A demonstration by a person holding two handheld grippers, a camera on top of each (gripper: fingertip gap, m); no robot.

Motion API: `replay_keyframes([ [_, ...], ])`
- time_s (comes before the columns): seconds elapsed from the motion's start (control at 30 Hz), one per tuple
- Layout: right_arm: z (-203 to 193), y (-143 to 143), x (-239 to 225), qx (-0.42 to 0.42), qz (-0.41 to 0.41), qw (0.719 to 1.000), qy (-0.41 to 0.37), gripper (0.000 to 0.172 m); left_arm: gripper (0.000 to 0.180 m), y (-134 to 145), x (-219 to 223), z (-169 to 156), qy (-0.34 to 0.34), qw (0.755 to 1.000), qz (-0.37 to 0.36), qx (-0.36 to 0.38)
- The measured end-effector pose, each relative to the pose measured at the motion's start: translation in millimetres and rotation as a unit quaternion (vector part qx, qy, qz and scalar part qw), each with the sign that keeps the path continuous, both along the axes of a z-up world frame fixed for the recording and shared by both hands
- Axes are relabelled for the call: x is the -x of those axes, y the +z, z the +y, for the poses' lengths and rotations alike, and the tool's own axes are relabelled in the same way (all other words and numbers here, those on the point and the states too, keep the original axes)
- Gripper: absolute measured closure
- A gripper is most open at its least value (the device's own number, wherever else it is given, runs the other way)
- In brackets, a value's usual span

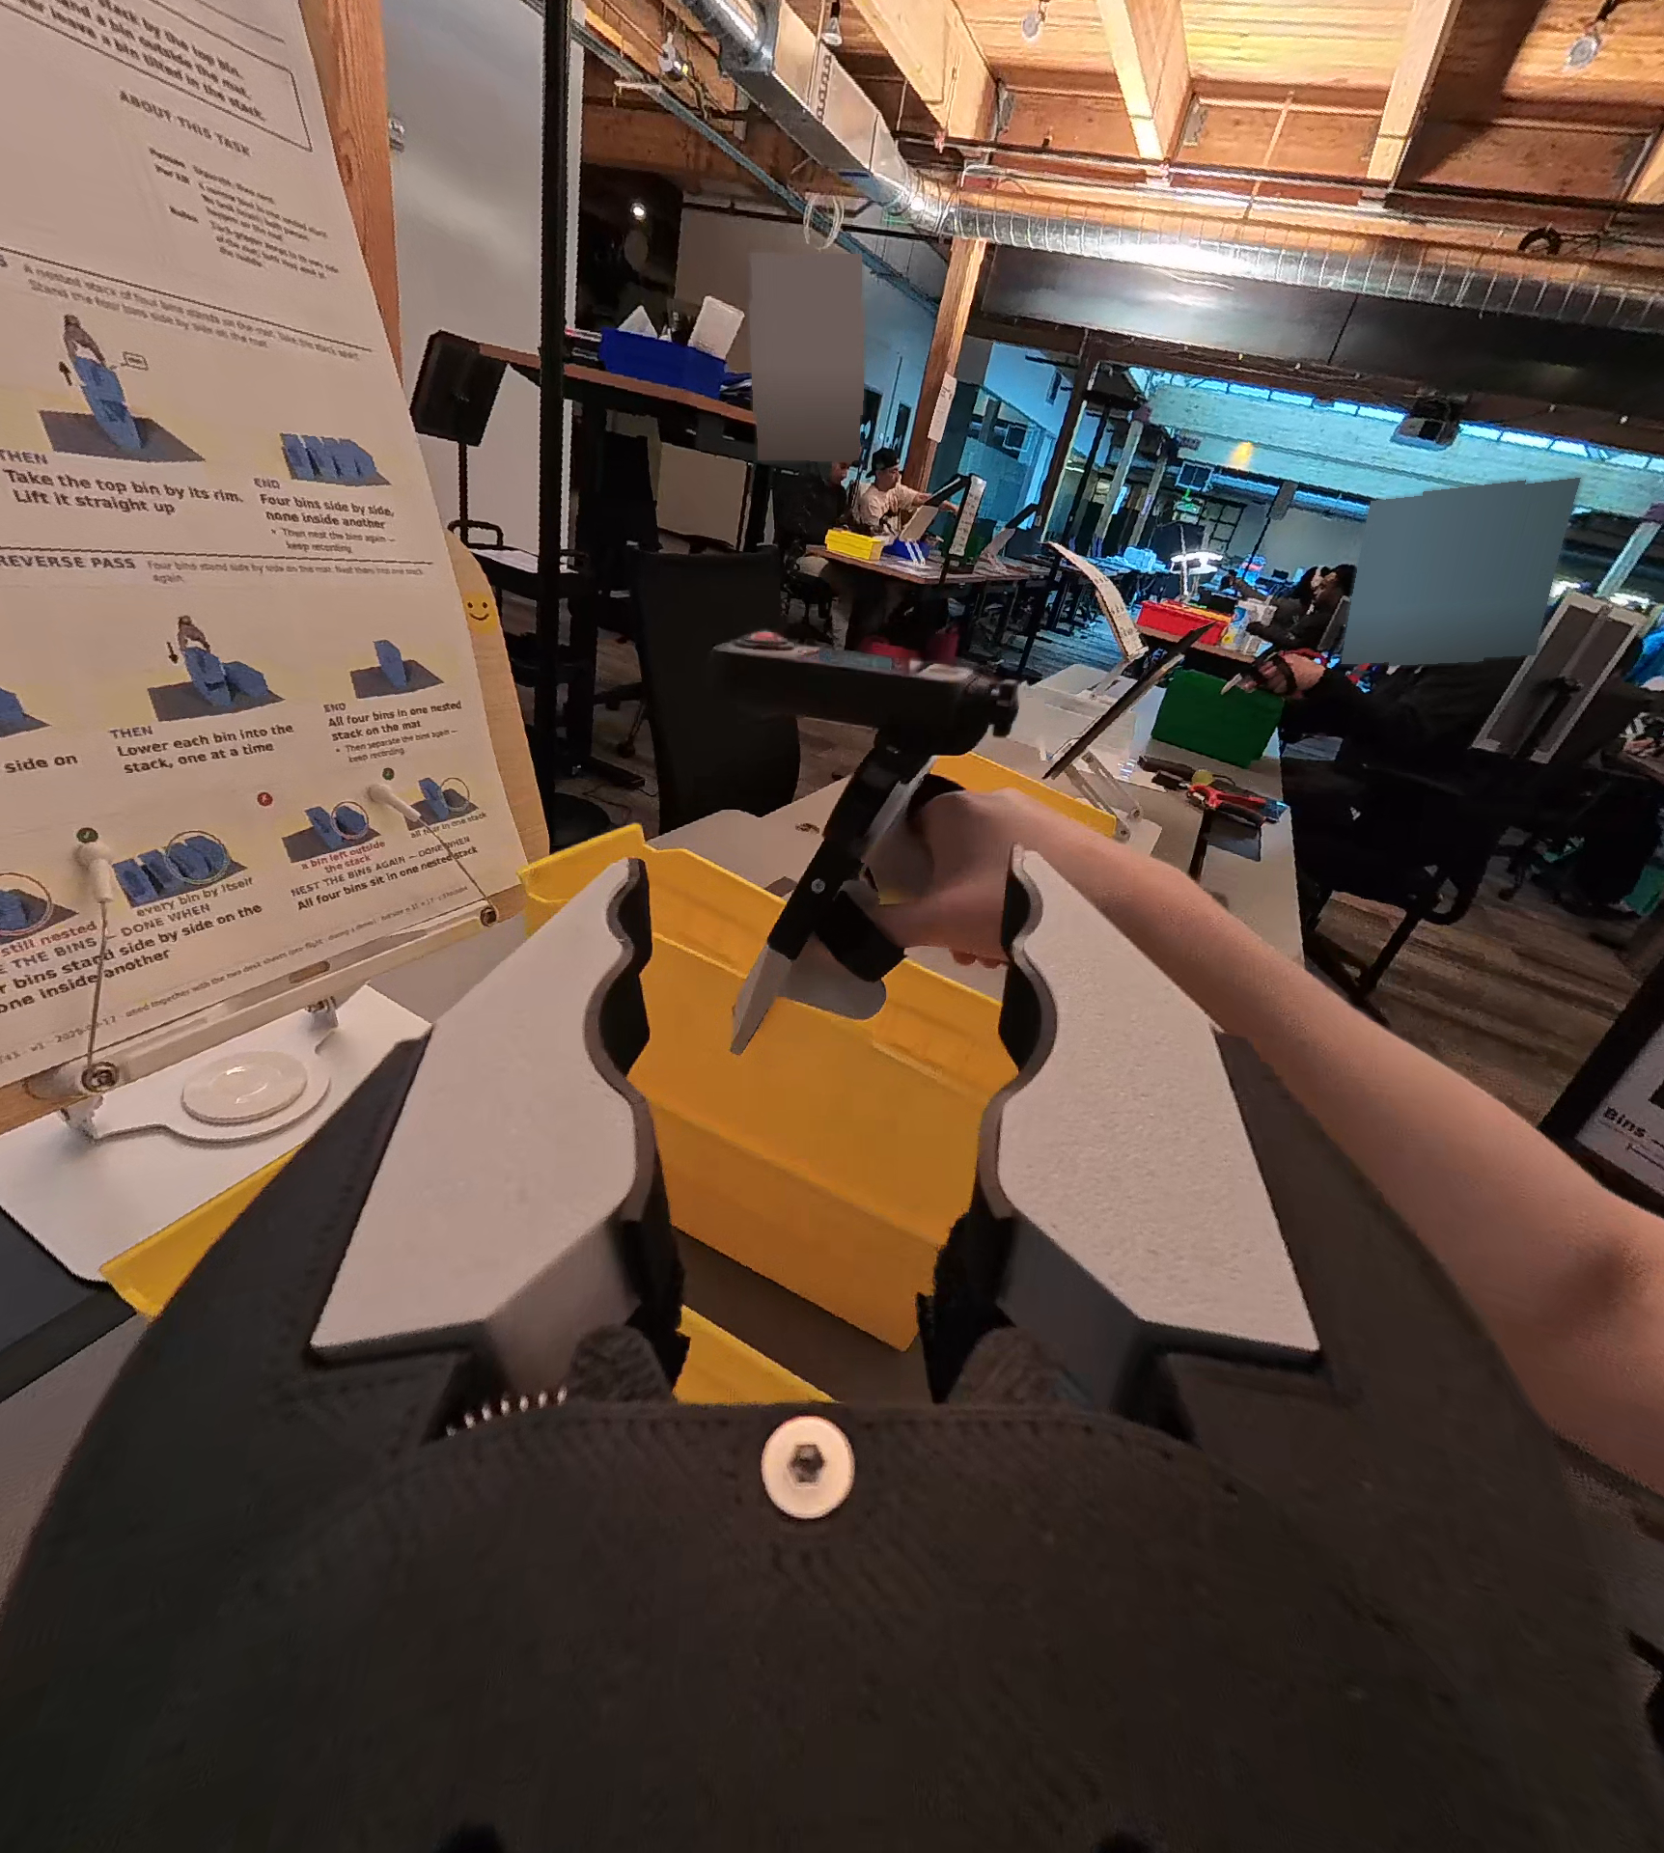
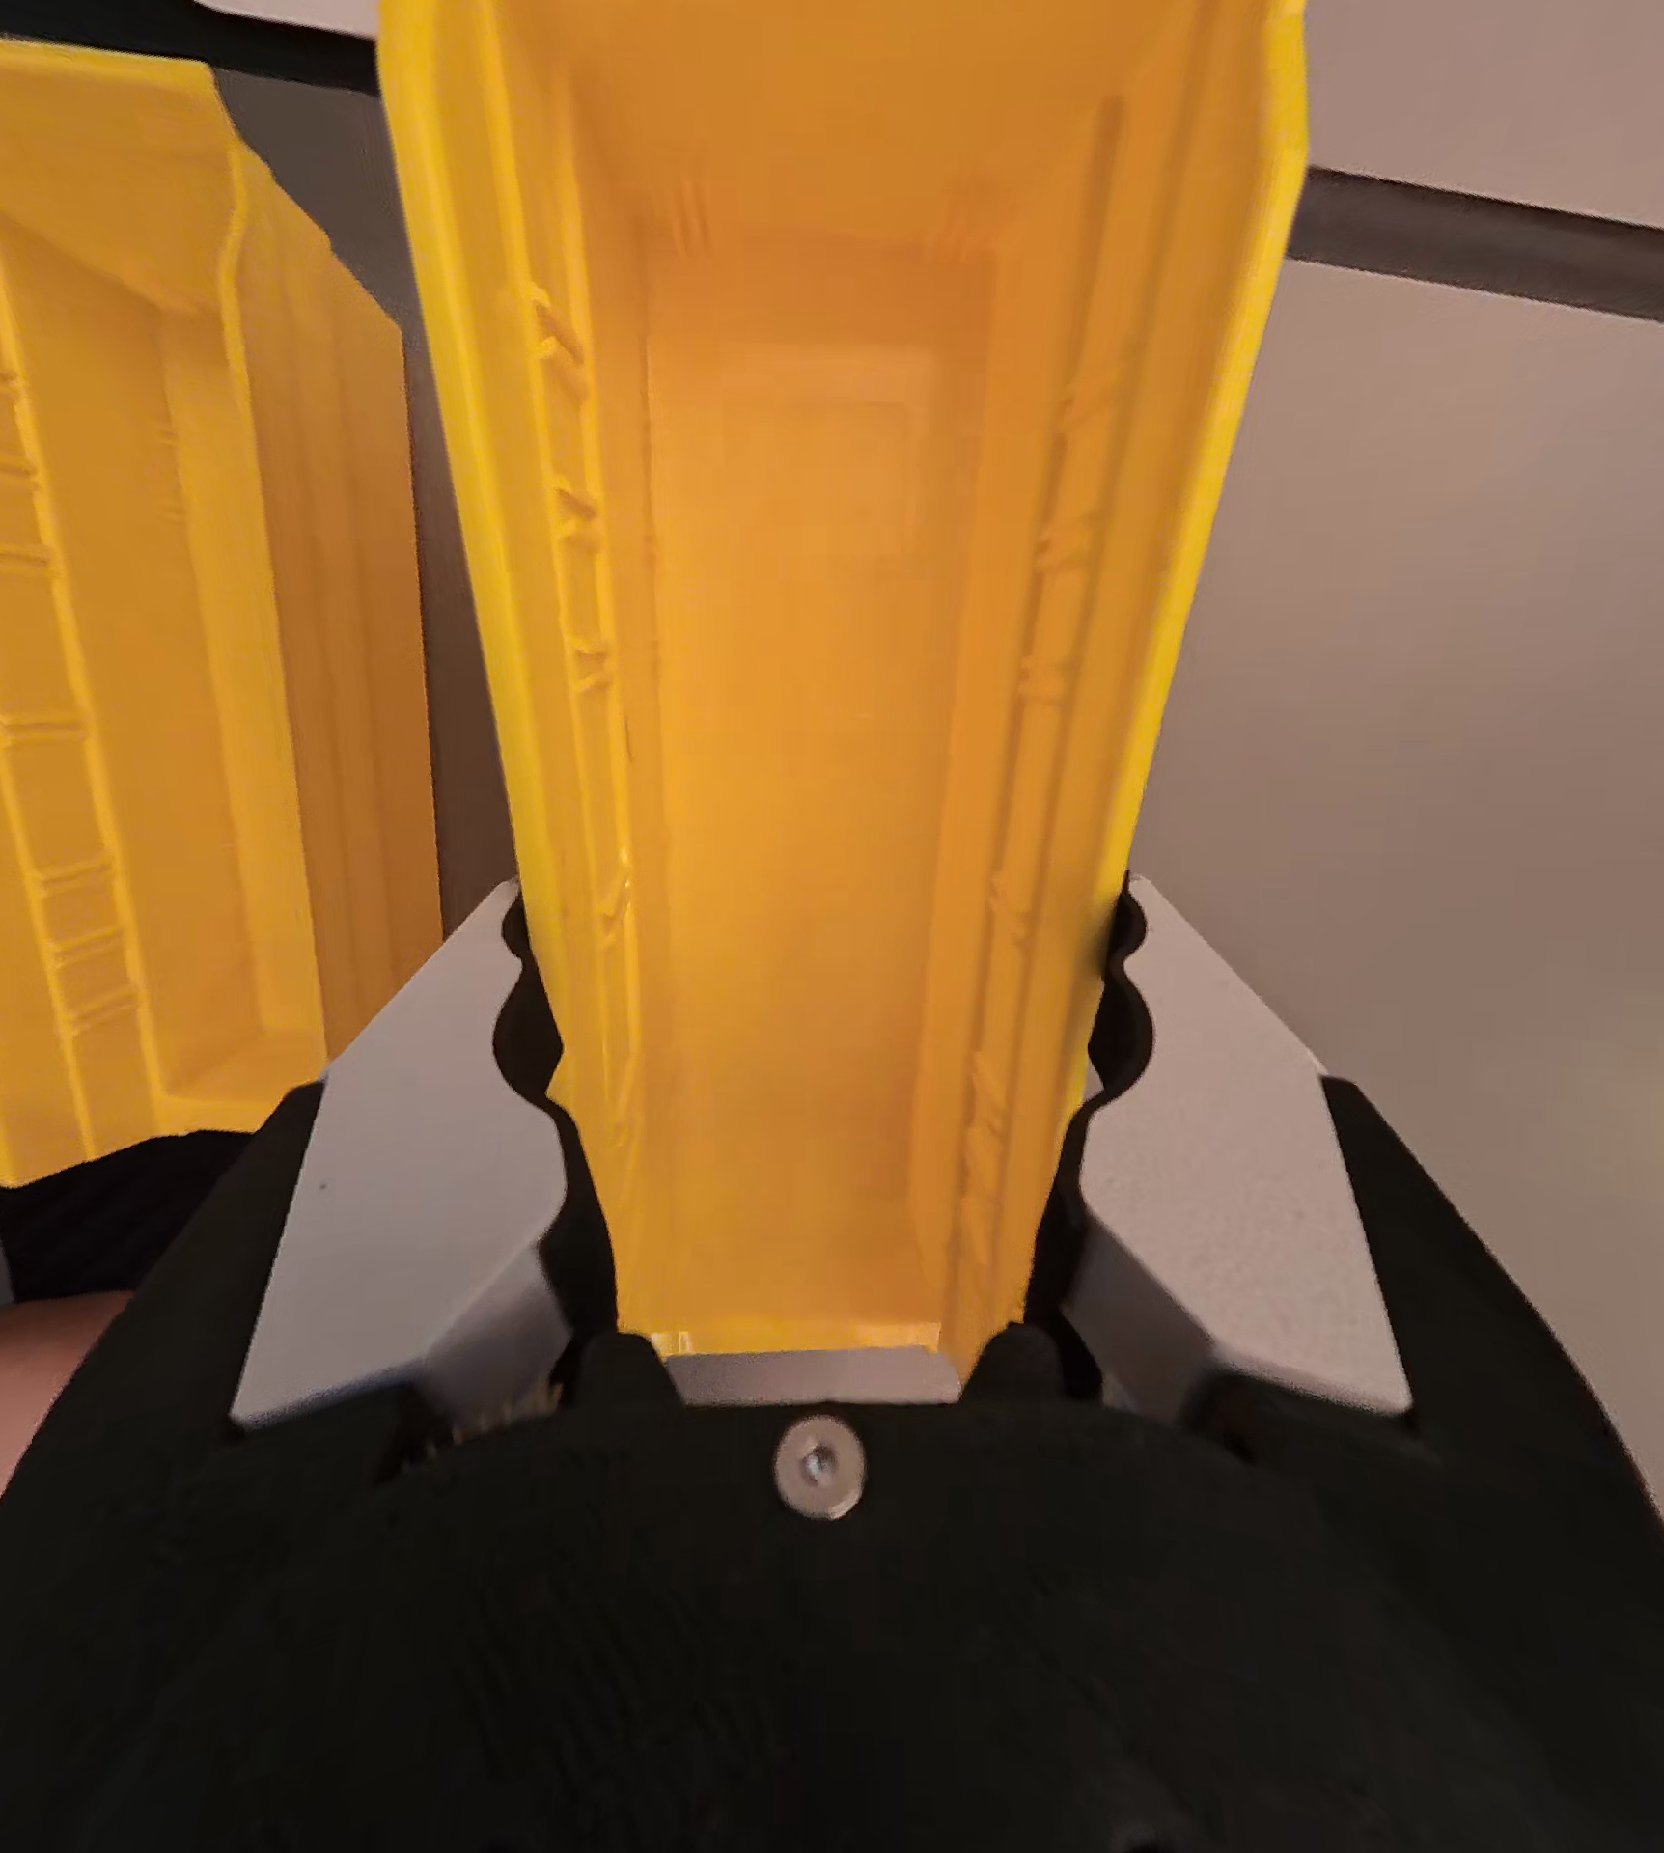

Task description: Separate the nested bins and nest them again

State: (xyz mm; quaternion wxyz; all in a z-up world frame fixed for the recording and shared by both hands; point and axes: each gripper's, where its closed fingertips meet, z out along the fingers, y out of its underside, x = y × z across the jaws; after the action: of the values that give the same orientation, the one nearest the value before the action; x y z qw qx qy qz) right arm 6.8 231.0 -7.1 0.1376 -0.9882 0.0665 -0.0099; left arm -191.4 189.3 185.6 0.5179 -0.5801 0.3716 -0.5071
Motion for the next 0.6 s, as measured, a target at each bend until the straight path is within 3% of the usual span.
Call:
replay_keyframes([
  [0.33,2.7,-43.7,-1.5,-0.010,0.005,1.000,-0.019,0.060,0.111,0.5,-2.4,-2.6,-0.004,1.000,0.001,-0.002],
  [0.6,10.9,-46.2,4.1,-0.044,-0.023,0.998,-0.023,0.063,0.111,-2.5,-8.7,-5.7,-0.008,1.000,0.012,-0.006],
])
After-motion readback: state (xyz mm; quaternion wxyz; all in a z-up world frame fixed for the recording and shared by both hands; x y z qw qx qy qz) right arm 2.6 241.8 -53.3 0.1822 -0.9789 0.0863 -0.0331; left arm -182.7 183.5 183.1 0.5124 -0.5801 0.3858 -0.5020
